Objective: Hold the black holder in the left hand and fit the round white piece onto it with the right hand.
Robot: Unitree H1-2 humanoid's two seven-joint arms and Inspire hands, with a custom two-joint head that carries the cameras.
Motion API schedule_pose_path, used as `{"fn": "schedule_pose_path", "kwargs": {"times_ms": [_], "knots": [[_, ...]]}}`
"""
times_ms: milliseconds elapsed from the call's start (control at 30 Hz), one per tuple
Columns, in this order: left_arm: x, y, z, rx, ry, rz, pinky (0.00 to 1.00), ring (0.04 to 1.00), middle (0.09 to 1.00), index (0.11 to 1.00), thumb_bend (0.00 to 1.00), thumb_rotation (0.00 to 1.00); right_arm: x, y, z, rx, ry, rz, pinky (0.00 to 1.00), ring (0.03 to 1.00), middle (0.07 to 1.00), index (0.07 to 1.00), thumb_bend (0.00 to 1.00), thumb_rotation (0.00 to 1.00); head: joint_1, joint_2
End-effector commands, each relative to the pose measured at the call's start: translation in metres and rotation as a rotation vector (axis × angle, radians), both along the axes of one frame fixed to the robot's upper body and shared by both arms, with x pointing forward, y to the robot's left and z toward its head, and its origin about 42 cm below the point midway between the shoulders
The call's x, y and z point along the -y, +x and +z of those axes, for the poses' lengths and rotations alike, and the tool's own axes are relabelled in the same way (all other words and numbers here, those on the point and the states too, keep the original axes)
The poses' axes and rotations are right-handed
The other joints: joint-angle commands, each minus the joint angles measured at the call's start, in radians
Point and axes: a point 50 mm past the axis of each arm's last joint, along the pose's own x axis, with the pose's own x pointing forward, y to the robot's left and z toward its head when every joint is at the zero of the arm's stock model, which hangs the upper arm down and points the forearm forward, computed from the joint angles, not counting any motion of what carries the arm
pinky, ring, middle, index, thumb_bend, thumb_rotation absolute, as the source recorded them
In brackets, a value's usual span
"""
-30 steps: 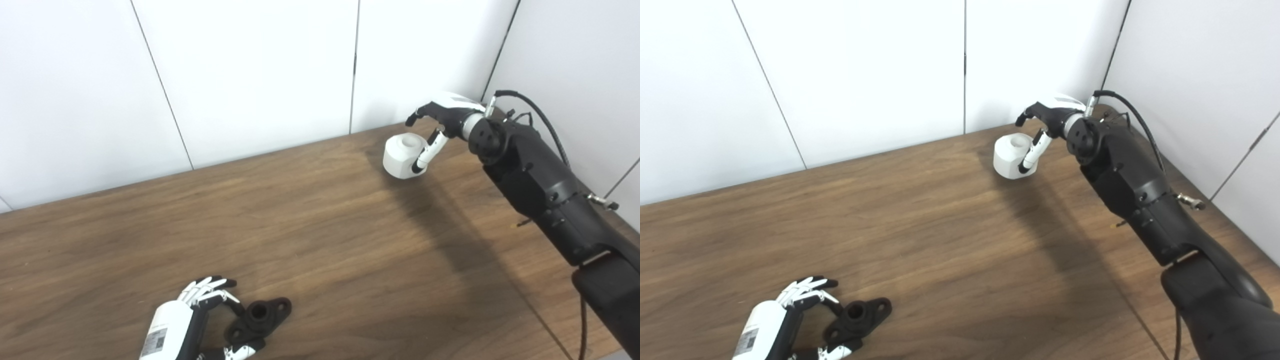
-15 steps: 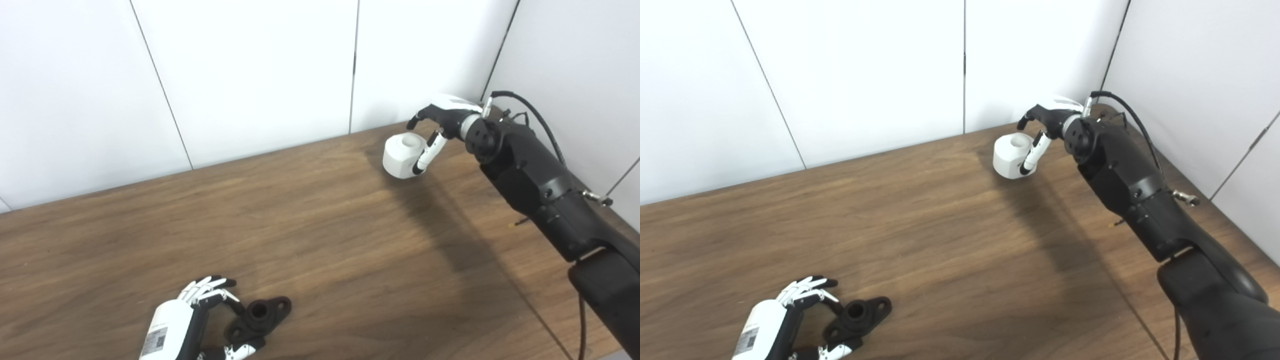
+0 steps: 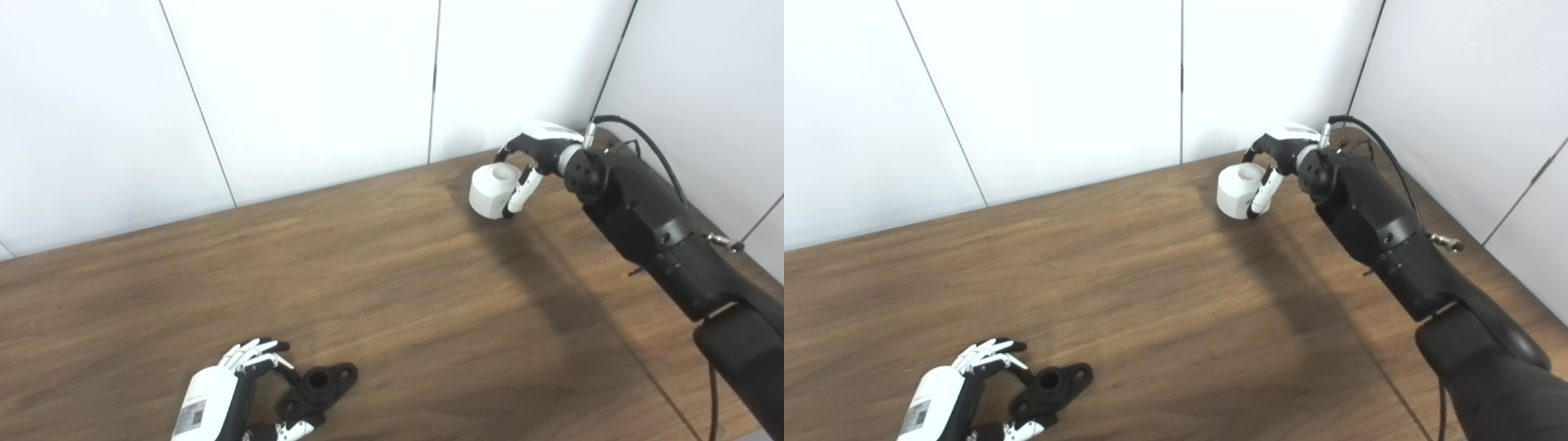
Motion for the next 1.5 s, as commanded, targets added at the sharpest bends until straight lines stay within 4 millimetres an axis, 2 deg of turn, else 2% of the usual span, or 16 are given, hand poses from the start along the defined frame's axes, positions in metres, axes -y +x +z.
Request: {"fn": "schedule_pose_path", "kwargs": {"times_ms": [0,433,867,900,933,1000,1100,1467], "knots": [[-0.0037,-0.0100,-0.0145,-0.104,0.050,-0.009,0.87,0.855,0.780,0.486,0.52,0.04,0.0023,0.0064,0.0412,0.113,-0.047,0.018,0.80,0.982,0.899,0.745,0.94,0.19,0.001,0.002],[-0.0042,-0.0096,-0.0146,-0.110,0.056,-0.008,0.87,0.855,0.780,0.486,0.52,0.04,0.0058,0.0086,0.0399,0.127,-0.031,0.025,0.81,0.974,0.884,0.715,0.91,0.19,0.000,0.000],[-0.0043,-0.0100,-0.0145,-0.113,0.054,-0.010,0.87,0.859,0.782,0.486,0.52,0.04,0.0097,0.0062,0.0439,0.182,-0.025,0.045,0.83,0.944,0.853,0.617,0.87,0.13,0.001,0.005],[-0.0041,-0.0100,-0.0144,-0.114,0.054,-0.009,0.87,0.860,0.784,0.486,0.52,0.04,0.0102,0.0060,0.0440,0.183,-0.025,0.046,0.83,0.941,0.847,0.602,0.86,0.13,0.002,0.006],[-0.0040,-0.0100,-0.0144,-0.113,0.053,-0.009,0.87,0.860,0.784,0.486,0.52,0.04,0.0101,0.0058,0.0439,0.185,-0.026,0.047,0.84,0.942,0.844,0.548,0.69,0.14,0.002,0.006],[-0.0039,-0.0099,-0.0145,-0.112,0.051,-0.007,0.87,0.859,0.784,0.486,0.52,0.04,0.0098,0.0053,0.0436,0.192,-0.025,0.053,0.85,0.940,0.836,0.500,0.56,0.14,0.002,0.006],[-0.0037,-0.0100,-0.0145,-0.113,0.047,-0.007,0.87,0.861,0.785,0.486,0.52,0.04,0.0097,0.0045,0.0435,0.217,-0.037,0.077,0.83,0.920,0.815,0.486,0.53,0.14,0.001,0.008],[-0.0025,-0.0089,-0.0147,-0.116,0.045,-0.009,0.88,0.865,0.788,0.487,0.52,0.04,0.0111,0.0048,0.0413,0.228,-0.043,0.087,0.82,0.896,0.806,0.484,0.52,0.13,0.004,0.009]]}}
